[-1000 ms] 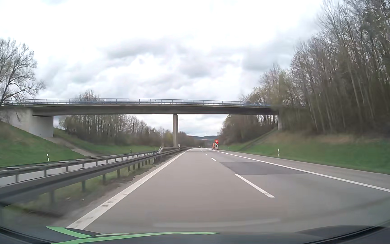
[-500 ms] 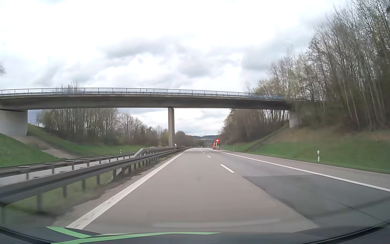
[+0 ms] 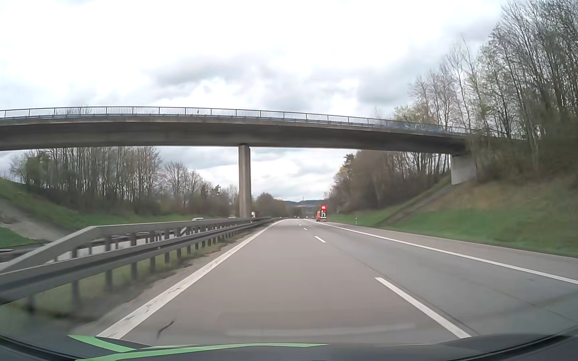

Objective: Follow the waypoints while adhering to traffic rules and regulations

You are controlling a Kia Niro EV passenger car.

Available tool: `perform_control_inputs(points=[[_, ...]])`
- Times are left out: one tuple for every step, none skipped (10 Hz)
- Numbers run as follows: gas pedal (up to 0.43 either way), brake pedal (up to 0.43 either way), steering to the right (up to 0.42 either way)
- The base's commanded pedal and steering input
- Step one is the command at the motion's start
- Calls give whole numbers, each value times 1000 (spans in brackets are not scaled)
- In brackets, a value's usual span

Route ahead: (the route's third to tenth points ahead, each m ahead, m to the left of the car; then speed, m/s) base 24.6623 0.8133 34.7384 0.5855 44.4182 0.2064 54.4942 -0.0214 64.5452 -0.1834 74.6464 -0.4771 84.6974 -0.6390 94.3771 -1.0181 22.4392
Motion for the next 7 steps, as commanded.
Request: perform_control_inputs(points=[[110, 0, 0], [110, 0, 0], [110, 0, 0], [110, 0, 0], [110, 0, 0], [110, 0, 0], [110, 0, 0]])
